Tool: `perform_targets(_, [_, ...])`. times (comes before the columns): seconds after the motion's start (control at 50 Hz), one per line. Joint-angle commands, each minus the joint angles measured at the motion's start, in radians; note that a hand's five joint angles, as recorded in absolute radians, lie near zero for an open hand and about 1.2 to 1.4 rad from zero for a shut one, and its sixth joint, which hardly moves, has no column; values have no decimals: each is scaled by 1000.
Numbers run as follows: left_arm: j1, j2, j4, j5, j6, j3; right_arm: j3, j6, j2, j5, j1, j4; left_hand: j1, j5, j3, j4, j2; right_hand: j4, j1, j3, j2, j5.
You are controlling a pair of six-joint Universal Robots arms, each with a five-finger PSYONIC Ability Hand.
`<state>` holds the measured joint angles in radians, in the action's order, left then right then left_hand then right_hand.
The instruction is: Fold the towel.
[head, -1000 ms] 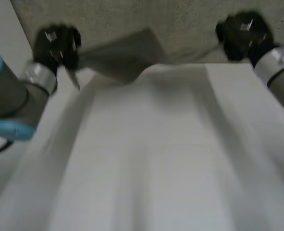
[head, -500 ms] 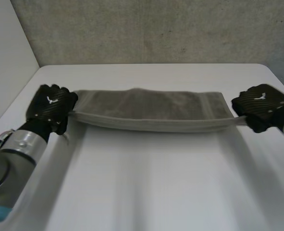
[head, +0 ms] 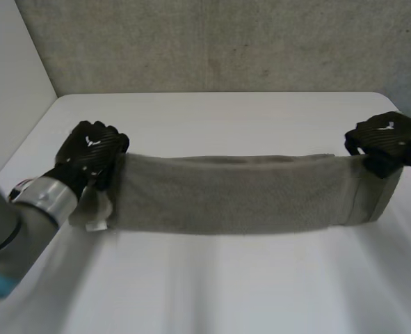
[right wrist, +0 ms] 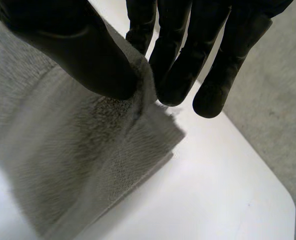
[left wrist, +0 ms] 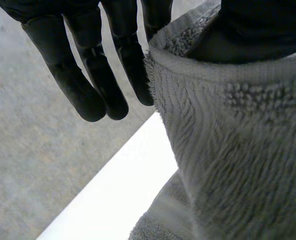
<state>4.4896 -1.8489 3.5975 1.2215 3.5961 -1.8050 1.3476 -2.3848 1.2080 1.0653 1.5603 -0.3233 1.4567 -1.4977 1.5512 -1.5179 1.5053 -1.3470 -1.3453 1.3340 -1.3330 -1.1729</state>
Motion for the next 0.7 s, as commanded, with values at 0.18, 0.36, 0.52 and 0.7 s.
perform_targets(0.18, [-21, -587, -69, 9, 0, 724, -594, -168, -542, 251, 156, 133, -60, 276, -155, 122, -109, -49, -51, 62, -63, -49])
perform_targets(0.36, [-32, -736, -224, 16, 1, 937, -749, -192, -685, 360, 210, 150, -1245, 1461, -1340, 1307, -1294, 1172, 1171, -1160, 1158, 1173])
perform_targets(0.52, [-41, -630, -292, 0, -17, 860, -574, -198, -567, 357, 236, 156, -1267, 1482, -1361, 1328, -1315, 1172, 1171, -1160, 1158, 1173])
perform_targets(0.7, [-44, -388, -295, -11, -39, 656, -222, -195, -299, 277, 236, 219, -1267, 1482, -1361, 1328, -1315, 1172, 1171, -1160, 1158, 1173])
